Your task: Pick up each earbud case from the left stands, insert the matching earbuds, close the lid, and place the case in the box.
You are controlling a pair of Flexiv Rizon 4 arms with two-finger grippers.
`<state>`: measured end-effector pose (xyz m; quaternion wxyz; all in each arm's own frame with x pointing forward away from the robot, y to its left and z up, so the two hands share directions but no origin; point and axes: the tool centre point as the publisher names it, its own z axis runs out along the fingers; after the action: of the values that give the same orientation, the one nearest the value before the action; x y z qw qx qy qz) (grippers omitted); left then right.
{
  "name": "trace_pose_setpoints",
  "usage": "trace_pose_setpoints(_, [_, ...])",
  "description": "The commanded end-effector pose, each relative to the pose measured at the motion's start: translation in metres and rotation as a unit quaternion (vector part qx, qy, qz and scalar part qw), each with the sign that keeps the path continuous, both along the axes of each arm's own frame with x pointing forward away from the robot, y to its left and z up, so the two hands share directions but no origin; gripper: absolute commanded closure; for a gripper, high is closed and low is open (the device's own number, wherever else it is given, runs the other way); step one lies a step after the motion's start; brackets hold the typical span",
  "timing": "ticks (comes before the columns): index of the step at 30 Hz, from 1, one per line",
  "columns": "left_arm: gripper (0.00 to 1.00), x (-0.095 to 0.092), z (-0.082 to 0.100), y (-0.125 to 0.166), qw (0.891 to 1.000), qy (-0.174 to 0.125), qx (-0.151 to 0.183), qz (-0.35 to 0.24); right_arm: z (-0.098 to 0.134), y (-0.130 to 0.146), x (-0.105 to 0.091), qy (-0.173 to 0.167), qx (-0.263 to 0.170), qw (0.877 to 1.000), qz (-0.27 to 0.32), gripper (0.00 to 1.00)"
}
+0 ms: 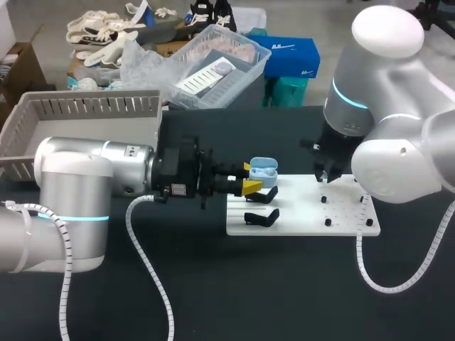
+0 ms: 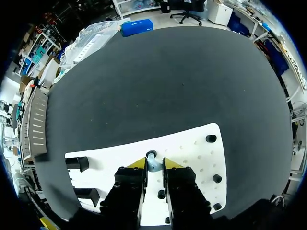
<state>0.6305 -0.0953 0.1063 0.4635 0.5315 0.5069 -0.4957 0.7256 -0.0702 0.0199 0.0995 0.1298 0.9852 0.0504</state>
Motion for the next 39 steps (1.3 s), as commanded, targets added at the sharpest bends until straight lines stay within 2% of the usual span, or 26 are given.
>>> trace_pose_setpoints(1, [1.00,0.000,0.000,0.000,1.000,0.000,0.000,0.001,0.000,0.002,0.001,0.000,-0.001,1.000,0.000,1.00])
trace_pose_setpoints(10, [1.00,0.000,0.000,0.000,1.000,0.000,0.000,0.001,0.014,-0.002,-0.004,0.001,0.002,1.000,0.001,1.00])
trace_pose_setpoints(19, [1.00,0.000,0.000,0.000,1.000,0.000,0.000,0.001,0.045,-0.016,-0.022,-0.009,0.012,1.000,-0.006,1.00])
trace_pose_setpoints(25, [1.00,0.000,0.000,0.000,1.000,0.000,0.000,0.001,0.082,-0.018,-0.047,-0.052,-0.011,0.999,-0.003,1.00])
trace_pose_setpoints(32, [1.00,0.000,0.000,0.000,1.000,0.000,0.000,0.001,0.126,-0.012,-0.070,-0.093,-0.012,0.996,0.010,1.00])
trace_pose_setpoints(39, [1.00,0.000,0.000,0.000,1.000,0.000,0.000,0.001,0.168,0.010,-0.092,-0.135,-0.030,0.990,0.036,1.00])
